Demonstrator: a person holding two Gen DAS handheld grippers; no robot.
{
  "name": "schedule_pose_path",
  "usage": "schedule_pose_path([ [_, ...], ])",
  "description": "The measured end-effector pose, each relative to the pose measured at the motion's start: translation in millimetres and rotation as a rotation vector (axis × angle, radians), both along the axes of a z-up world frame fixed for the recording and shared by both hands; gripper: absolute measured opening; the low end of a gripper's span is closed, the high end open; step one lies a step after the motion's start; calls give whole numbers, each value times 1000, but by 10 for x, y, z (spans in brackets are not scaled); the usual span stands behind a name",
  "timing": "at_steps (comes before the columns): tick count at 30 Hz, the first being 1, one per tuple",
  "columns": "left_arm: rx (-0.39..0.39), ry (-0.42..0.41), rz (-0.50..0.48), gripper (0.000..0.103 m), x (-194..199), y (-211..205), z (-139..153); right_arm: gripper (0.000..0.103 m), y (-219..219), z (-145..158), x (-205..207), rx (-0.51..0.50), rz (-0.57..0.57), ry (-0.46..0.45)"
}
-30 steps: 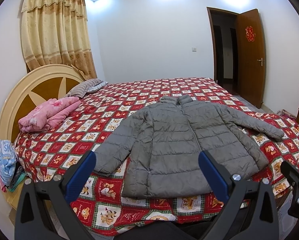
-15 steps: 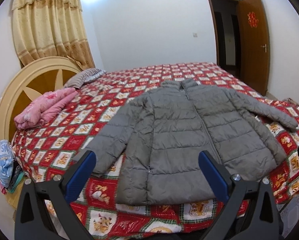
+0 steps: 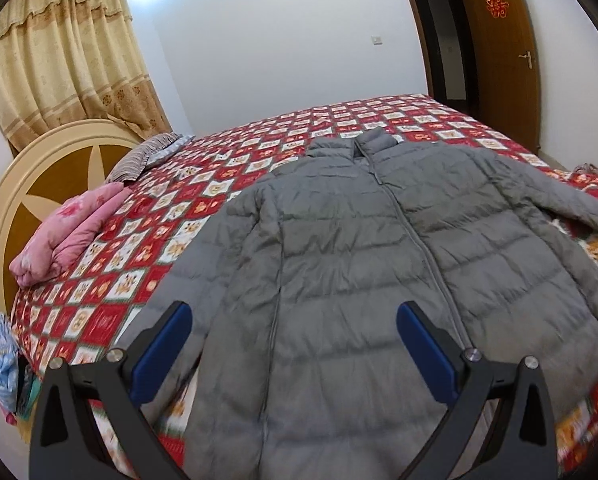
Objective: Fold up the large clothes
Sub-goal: 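Grasp the jacket sleeve cuff with the right gripper and lift it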
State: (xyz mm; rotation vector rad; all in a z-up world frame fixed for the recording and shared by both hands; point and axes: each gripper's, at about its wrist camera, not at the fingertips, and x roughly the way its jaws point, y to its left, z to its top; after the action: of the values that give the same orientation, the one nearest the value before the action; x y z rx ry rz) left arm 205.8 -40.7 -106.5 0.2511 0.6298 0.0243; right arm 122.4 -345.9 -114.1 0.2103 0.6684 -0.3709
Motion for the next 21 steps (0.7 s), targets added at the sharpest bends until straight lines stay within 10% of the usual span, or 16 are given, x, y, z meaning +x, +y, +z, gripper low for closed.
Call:
schedule_pose_path([
  [18,10,77,144,103,1254,98,-416,101,-1659,-383,738,246,-356,40],
  [21,-1,98,152,103,1326,145,-454,72,-1668,-436,823,254,-333,51],
])
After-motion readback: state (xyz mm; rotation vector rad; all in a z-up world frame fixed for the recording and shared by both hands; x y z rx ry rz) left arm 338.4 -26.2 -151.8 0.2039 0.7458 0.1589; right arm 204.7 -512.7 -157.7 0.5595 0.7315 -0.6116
